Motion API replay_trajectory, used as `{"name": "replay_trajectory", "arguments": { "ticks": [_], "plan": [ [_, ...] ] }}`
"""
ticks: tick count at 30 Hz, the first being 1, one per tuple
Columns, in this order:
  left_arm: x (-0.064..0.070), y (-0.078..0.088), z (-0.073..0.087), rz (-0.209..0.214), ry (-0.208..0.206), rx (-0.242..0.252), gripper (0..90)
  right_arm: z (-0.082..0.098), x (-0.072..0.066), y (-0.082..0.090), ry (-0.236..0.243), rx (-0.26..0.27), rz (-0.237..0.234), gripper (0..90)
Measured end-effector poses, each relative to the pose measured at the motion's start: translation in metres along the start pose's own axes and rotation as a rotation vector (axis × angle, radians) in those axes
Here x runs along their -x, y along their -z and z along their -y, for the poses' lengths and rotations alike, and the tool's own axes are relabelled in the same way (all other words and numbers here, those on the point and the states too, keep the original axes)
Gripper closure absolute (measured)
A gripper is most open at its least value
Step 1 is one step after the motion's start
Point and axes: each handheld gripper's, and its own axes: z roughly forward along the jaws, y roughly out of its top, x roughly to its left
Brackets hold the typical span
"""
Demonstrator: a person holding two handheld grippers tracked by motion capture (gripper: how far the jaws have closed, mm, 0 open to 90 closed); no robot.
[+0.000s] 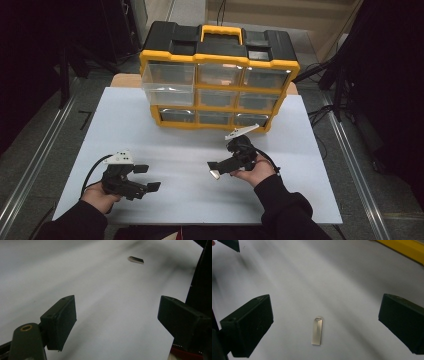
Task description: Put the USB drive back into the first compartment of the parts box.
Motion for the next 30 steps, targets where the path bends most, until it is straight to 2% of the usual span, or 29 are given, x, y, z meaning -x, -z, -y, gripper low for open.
{"name": "replay_trajectory", "arguments": {
  "ticks": [15, 21, 24, 30],
  "plan": [
    [0.000, 0.000, 0.000, 0.003, 0.001, -0.004, 16.5, 0.011, -0.002, -0.017, -0.012, -0.057, -0.001, 0.0],
    [0.000, 0.001, 0.000, 0.006, 0.000, -0.002, 16.4, 0.018, -0.004, -0.022, -0.001, -0.076, -0.007, 0.0],
    [0.000, 0.000, 0.000, 0.007, 0.001, -0.003, 16.5, 0.022, -0.005, -0.024, 0.001, -0.068, 0.011, 10.8],
    [0.000, 0.000, 0.000, 0.011, 0.001, 0.000, 16.5, 0.027, -0.006, -0.031, 0.004, -0.090, 0.017, 13.2]
  ]
}}
